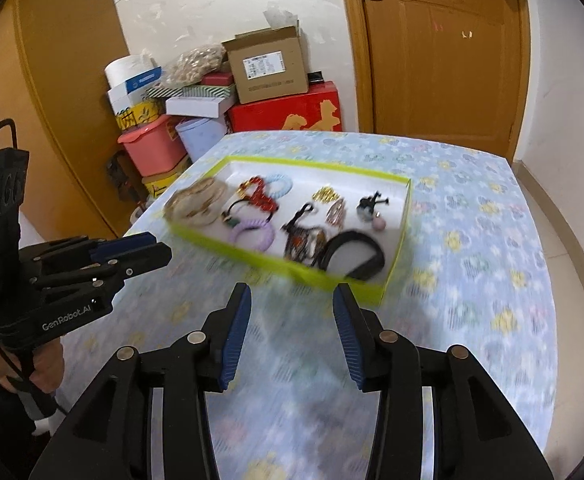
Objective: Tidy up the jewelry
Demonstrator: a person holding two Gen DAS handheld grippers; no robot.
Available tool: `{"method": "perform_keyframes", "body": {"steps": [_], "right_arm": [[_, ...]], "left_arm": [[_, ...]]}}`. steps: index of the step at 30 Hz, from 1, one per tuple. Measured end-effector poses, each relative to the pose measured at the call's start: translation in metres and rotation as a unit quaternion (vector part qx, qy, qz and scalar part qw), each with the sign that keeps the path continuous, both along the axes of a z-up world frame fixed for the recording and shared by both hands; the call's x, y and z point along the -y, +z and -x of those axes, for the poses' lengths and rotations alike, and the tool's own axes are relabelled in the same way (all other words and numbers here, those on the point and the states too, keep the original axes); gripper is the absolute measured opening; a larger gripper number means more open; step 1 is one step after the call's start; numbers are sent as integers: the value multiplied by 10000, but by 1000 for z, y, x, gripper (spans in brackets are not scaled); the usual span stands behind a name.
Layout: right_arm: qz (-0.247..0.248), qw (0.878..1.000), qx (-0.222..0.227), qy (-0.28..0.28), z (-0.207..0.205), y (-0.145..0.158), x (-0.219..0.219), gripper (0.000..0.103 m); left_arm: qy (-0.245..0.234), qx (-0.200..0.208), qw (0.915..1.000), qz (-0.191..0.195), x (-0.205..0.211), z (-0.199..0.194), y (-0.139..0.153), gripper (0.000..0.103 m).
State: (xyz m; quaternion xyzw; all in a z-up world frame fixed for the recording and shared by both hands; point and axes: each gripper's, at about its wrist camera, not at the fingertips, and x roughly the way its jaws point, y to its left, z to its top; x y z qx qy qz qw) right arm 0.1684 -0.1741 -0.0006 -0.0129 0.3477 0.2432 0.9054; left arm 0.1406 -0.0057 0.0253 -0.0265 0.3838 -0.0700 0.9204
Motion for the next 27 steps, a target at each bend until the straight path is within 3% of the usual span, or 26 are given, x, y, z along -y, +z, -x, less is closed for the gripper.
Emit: {"method": "perform_keyframes", "body": {"steps": [13, 27], "right_arm": [[172, 9998, 89, -49, 59, -7, 1, 44], [240, 9996, -38, -140, 72, -20, 4, 44]], "left_arm": [[304, 59, 9995, -66, -7, 57, -3, 26], [332, -139, 9993, 23, -2, 70, -20, 26]]}}
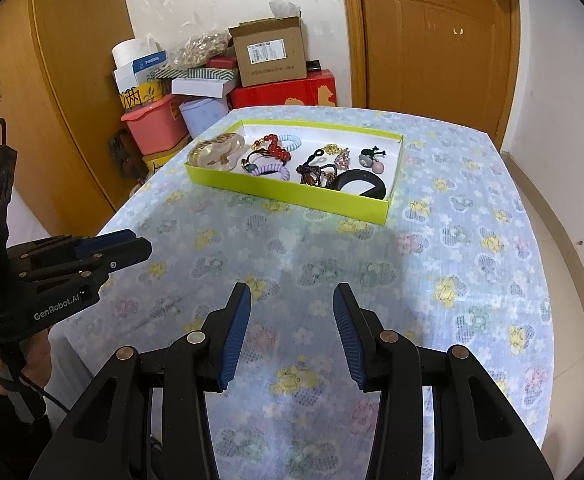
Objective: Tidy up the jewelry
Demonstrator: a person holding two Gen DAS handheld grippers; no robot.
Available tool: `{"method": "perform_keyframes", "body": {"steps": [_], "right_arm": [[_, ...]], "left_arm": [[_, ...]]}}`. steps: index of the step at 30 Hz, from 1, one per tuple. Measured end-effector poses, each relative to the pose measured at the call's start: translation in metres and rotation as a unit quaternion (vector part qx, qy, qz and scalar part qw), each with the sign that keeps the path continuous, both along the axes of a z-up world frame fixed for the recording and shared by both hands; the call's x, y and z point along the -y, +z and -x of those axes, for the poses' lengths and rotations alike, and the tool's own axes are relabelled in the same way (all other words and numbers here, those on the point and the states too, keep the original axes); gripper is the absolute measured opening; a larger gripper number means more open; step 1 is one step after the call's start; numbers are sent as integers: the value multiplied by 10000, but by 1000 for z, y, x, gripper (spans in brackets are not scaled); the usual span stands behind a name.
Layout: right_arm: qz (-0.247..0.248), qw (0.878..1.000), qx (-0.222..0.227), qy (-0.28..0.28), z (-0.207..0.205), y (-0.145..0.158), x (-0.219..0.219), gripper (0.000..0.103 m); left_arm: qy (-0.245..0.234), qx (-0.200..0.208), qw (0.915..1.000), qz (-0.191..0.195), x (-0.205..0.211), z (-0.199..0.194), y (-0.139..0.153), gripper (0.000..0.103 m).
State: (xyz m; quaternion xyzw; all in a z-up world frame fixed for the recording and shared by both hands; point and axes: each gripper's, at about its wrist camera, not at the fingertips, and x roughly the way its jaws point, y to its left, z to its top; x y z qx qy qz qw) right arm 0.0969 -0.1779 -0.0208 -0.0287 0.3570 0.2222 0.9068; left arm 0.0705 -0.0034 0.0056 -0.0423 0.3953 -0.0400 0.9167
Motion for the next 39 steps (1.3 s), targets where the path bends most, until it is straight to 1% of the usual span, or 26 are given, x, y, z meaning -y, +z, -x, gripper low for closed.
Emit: {"method": "perform_keyframes", "body": {"steps": [39], "right_arm": [[63, 10000, -65, 13, -3, -4, -3, 44]], "left_arm": [[-37, -90, 9999, -44, 2, -1, -8, 26]]}}
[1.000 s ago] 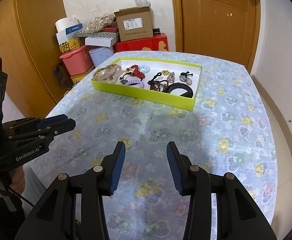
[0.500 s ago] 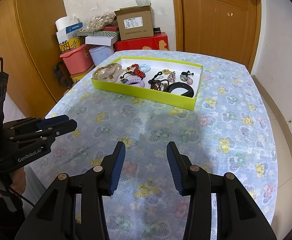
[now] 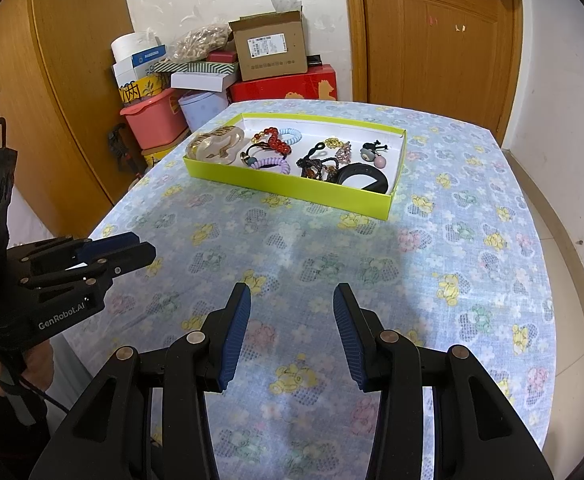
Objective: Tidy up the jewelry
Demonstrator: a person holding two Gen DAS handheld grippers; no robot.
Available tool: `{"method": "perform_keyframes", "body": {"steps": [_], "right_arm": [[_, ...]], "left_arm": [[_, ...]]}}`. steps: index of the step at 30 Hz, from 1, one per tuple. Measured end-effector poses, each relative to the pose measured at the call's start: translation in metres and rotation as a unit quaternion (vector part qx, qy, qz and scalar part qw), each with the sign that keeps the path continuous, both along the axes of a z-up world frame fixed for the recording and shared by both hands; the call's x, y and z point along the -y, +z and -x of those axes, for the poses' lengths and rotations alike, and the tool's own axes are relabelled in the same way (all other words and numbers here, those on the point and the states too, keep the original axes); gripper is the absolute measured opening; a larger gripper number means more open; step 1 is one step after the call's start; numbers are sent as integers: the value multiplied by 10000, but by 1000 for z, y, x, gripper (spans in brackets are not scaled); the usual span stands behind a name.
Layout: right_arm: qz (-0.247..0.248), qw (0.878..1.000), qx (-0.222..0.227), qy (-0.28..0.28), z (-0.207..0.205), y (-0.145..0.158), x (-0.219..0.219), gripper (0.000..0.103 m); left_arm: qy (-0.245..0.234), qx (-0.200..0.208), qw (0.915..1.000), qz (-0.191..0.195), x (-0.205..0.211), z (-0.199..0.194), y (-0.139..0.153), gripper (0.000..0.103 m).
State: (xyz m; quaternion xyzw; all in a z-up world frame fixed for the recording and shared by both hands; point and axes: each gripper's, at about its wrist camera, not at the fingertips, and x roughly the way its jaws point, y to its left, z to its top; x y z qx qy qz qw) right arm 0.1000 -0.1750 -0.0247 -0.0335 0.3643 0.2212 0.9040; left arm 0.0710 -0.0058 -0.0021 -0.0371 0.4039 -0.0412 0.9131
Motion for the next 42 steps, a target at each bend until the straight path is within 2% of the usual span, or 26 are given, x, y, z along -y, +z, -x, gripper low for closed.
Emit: {"method": "perform_keyframes", "body": {"steps": [42], "right_arm": [[3, 10000, 10, 0, 1, -1, 1, 44]], "left_arm": [[125, 6, 9996, -252, 4, 3, -3, 26]]}}
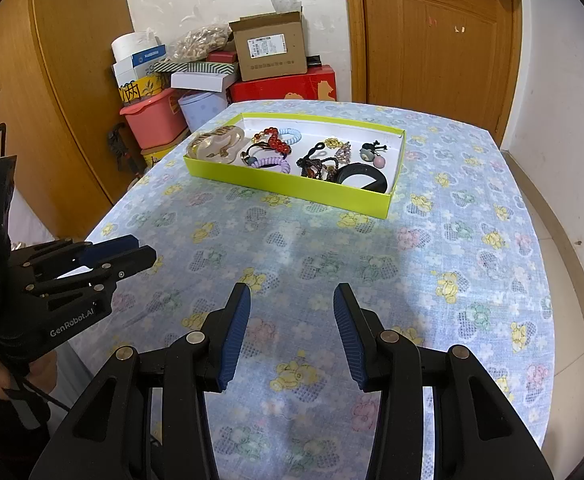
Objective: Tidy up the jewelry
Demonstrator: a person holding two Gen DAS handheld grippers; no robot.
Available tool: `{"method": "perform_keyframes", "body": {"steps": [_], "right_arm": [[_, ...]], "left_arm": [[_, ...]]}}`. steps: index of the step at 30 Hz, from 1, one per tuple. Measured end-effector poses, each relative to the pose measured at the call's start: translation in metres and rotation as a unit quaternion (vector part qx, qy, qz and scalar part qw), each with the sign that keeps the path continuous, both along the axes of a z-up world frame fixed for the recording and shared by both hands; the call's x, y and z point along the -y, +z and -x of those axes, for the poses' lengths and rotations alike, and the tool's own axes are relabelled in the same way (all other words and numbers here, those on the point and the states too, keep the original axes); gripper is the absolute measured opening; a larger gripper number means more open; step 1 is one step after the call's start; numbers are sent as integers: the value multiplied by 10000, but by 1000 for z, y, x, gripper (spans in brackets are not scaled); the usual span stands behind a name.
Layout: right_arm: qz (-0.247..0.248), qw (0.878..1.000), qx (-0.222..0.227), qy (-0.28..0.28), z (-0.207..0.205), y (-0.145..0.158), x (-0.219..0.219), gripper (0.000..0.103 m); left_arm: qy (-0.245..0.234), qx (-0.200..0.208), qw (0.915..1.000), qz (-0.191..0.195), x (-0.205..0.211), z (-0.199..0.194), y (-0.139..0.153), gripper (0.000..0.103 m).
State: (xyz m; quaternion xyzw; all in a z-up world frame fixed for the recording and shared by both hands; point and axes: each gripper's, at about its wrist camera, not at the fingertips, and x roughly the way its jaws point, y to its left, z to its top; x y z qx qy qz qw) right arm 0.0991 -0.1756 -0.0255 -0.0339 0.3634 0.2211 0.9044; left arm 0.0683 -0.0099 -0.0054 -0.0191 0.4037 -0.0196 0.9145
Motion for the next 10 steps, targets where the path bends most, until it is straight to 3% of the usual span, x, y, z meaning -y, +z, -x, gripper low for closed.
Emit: {"method": "perform_keyframes", "body": {"steps": [10], "right_arm": [[-4, 10000, 13, -6, -1, -1, 3, 44]], "left_arm": [[-28, -8, 10000, 43, 0, -1, 0, 26]]}}
